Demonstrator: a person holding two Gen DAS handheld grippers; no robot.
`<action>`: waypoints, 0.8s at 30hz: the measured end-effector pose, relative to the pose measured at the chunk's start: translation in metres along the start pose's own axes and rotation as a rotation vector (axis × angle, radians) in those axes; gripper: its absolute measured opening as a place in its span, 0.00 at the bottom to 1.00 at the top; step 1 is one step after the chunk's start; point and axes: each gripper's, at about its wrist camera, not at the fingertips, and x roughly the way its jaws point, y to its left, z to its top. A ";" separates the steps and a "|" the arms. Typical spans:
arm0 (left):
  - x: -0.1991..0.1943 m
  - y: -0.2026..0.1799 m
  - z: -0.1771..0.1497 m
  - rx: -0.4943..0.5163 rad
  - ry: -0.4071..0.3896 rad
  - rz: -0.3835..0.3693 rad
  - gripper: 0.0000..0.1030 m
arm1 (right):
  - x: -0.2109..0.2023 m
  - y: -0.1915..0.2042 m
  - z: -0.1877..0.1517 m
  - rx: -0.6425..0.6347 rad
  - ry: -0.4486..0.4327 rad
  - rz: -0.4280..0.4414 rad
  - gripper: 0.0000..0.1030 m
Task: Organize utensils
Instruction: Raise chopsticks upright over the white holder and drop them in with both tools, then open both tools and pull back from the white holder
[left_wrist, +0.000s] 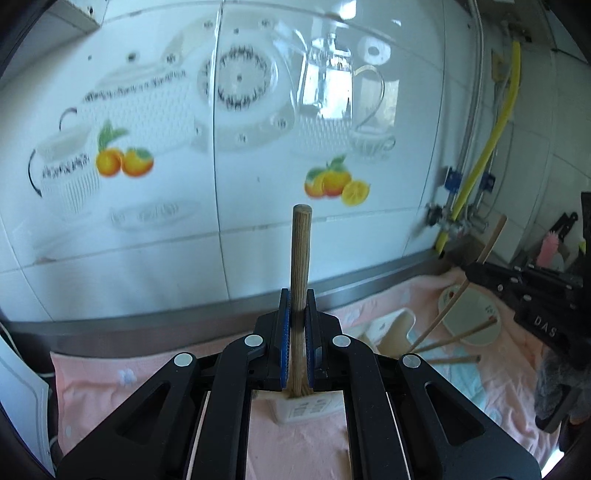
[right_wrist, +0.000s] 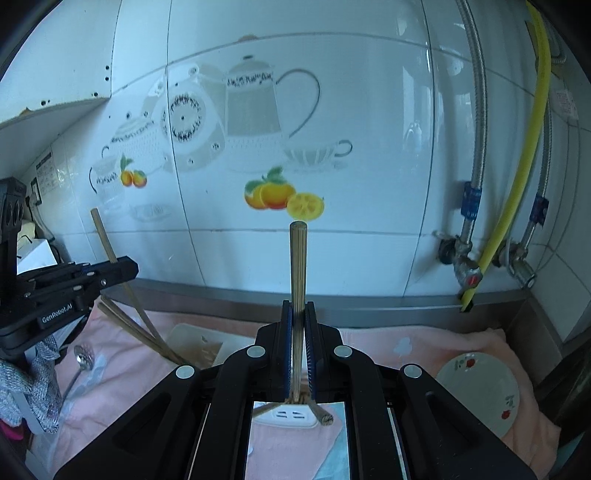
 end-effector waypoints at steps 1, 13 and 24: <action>0.000 0.001 -0.002 0.000 0.003 0.000 0.06 | 0.001 0.000 -0.002 0.001 0.004 -0.002 0.06; -0.031 0.001 -0.014 0.016 -0.030 0.022 0.38 | -0.018 -0.002 -0.005 0.022 -0.012 -0.004 0.24; -0.097 -0.003 -0.047 0.012 -0.091 0.048 0.75 | -0.089 0.007 -0.034 0.005 -0.097 -0.018 0.49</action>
